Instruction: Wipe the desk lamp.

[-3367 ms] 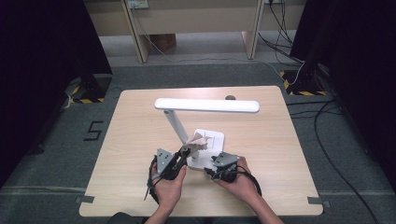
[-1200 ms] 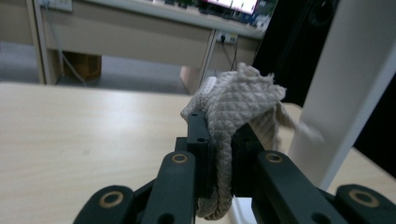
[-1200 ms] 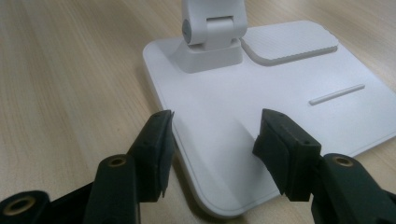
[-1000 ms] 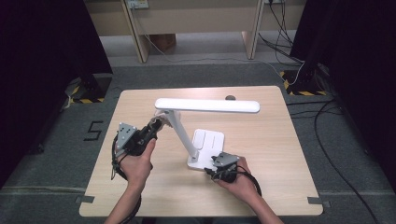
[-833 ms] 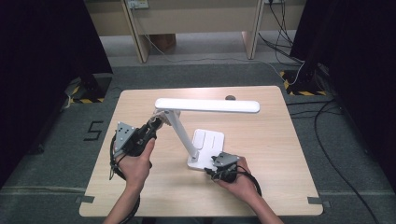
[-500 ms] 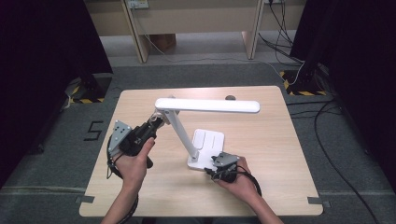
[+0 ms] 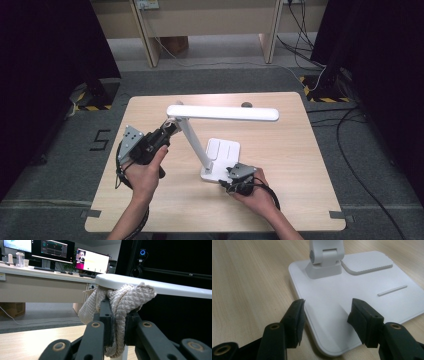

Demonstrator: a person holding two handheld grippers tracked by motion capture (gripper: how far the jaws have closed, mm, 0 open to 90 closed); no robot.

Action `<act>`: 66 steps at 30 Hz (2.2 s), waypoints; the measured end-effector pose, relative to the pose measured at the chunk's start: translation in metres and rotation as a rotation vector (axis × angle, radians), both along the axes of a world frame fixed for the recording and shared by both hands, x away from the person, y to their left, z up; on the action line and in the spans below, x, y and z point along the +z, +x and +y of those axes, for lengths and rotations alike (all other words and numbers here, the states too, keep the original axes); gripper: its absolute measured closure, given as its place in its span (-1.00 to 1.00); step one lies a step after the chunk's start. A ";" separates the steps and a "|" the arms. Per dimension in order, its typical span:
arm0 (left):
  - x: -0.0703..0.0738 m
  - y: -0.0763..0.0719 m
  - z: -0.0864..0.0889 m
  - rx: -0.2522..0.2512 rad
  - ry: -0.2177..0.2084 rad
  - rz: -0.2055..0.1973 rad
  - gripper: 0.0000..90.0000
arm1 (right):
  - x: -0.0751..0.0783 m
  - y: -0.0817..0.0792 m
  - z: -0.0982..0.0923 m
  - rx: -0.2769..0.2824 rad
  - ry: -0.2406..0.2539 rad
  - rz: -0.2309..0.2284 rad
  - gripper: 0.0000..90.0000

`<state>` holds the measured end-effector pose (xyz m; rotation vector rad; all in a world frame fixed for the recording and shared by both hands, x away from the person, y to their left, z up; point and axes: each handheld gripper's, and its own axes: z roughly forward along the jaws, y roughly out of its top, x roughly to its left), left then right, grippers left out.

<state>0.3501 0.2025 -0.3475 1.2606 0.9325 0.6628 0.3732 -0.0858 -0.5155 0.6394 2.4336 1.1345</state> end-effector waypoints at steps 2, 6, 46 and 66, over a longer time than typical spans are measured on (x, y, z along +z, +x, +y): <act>-0.001 0.000 0.000 -0.004 -0.002 0.001 0.80 | 0.000 0.000 0.000 0.000 0.000 0.000 0.02; -0.003 0.000 0.001 -0.019 -0.011 0.005 0.80 | 0.000 0.000 0.000 -0.001 0.000 0.001 0.02; -0.033 0.001 -0.001 -0.086 0.008 0.068 0.80 | 0.000 0.000 0.000 -0.001 0.000 -0.004 0.02; -0.048 0.003 -0.004 -0.102 0.011 0.102 0.80 | 0.000 -0.001 0.001 -0.009 0.005 0.010 0.02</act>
